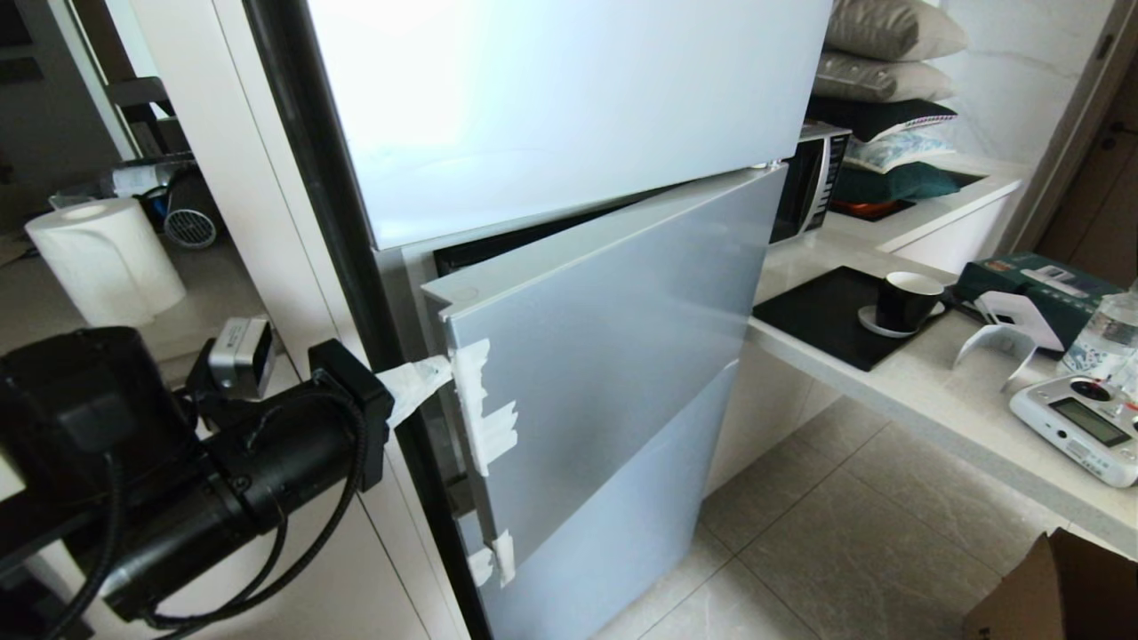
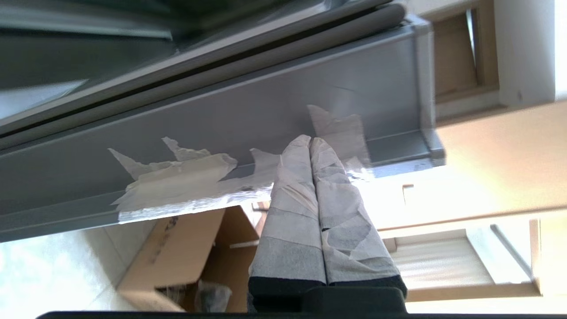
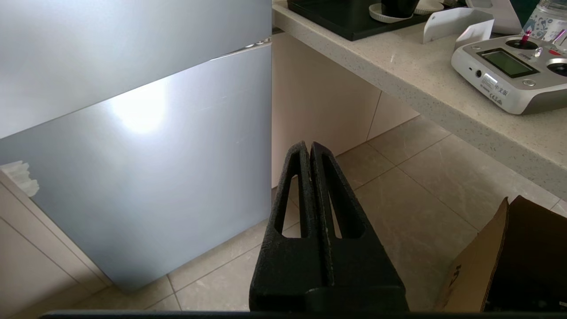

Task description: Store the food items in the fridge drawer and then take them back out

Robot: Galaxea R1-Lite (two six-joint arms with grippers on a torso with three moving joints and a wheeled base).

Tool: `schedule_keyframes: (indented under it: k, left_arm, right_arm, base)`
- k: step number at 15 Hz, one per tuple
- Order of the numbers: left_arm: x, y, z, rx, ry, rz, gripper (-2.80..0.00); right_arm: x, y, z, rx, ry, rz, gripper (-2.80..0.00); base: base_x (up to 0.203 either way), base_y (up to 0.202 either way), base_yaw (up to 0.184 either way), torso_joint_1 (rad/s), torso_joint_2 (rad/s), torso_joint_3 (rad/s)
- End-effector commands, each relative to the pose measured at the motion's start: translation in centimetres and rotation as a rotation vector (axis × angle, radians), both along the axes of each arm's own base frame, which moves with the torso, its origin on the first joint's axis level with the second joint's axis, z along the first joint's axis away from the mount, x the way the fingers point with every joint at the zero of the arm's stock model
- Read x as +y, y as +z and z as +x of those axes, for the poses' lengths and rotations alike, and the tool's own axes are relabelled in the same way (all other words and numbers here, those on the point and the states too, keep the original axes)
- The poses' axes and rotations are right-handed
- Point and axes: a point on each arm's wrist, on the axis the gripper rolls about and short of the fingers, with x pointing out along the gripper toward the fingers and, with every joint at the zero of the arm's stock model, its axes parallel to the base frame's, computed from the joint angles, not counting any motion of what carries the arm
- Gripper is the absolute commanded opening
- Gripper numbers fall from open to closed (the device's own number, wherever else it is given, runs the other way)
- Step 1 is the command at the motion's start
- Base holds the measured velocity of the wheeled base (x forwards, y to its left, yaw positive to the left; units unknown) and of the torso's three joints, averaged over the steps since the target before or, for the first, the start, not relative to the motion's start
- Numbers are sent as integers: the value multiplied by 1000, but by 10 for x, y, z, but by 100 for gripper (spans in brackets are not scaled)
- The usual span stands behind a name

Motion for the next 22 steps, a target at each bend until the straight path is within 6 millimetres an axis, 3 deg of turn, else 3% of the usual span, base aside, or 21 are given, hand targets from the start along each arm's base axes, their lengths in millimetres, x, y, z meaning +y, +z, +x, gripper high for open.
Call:
schedule_keyframes:
  k: [1,8,12,15,18,20,22]
  left_arm:
    - [-9,-3,-8,9,-53,-2,-280]
    - [-34,-14,-36,13,-220,61,-280]
    - [-29,-22,-47,-25,-235,142,-280]
    - [-5,8,-64,-224,-153,176,-280]
    - [35,61,-91,-429,21,330,-280]
    - [70,90,-127,-485,122,475,-280]
    - [99,92,-158,-447,293,640,-280]
  right_arm:
    - [0,0,0,0,0,-1,-280]
    - [0,0,0,0,0,-1,-280]
    - [0,0,0,0,0,-1,-280]
    - [0,0,0,0,0,-1,-280]
    - [0,0,0,0,1,-1,-280]
    - [0,0,0,0,0,-1,-280]
    - [0,0,0,0,0,-1,-280]
  base:
    - [0,0,0,0,0,0]
    - [0,0,0,0,0,0]
    - [0,0,0,0,0,0]
    - [0,0,0,0,0,0]
    - [0,0,0,0,0,0]
    - [0,0,0,0,0,0]
    - [0,0,0,0,0,0]
